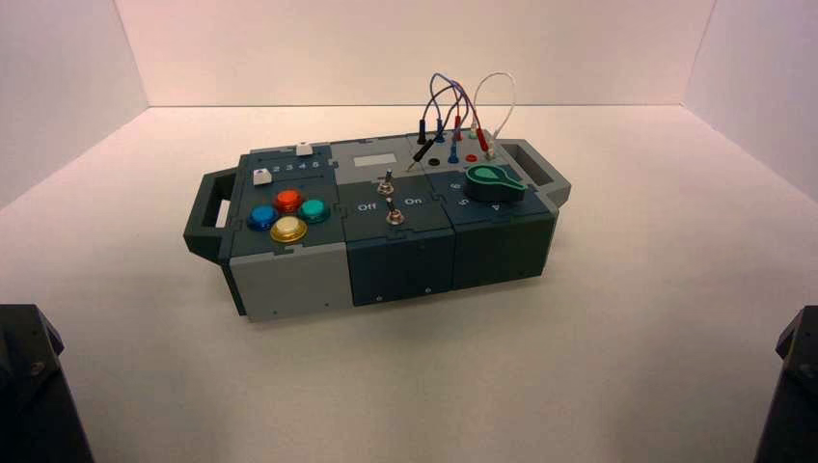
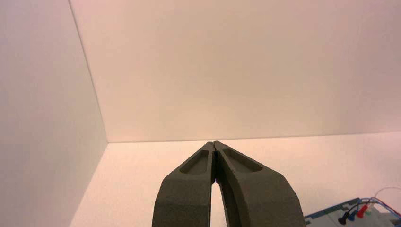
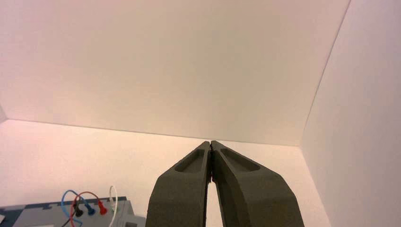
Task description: Flip the bottom switch on with the left gripper.
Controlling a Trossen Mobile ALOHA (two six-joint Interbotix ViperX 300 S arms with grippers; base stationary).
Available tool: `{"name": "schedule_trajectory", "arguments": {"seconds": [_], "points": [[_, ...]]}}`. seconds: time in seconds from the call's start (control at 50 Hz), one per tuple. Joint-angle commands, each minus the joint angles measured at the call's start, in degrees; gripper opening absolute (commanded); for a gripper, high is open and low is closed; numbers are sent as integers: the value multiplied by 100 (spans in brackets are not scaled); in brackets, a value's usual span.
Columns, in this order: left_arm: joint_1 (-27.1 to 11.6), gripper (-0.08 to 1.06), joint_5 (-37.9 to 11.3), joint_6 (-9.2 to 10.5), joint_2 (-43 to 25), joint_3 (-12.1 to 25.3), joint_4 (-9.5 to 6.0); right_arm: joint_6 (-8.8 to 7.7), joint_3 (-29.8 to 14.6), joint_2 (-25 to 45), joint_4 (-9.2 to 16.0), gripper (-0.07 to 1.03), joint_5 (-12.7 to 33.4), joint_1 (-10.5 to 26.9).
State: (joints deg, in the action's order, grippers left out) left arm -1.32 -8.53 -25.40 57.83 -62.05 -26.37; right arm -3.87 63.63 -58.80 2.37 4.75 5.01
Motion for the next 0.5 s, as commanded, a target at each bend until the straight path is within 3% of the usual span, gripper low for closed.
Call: {"name": "schedule_trajectory", "arguments": {"seconds": [0.02,0.3,0.46,0.5], "points": [[-44,-3,-35,-18,-167,123,0,9,-220,141,35,-2,35,97],[-536,-3,-510,-9,-448,316,0,9,-413,765,26,-2,668,756],[-782,-3,-1169,26,-431,519,-18,9,-563,1046,35,-2,1020,923],[-879,-3,-1564,88,-457,589,-18,9,-633,1169,44,-2,1204,940]]}}
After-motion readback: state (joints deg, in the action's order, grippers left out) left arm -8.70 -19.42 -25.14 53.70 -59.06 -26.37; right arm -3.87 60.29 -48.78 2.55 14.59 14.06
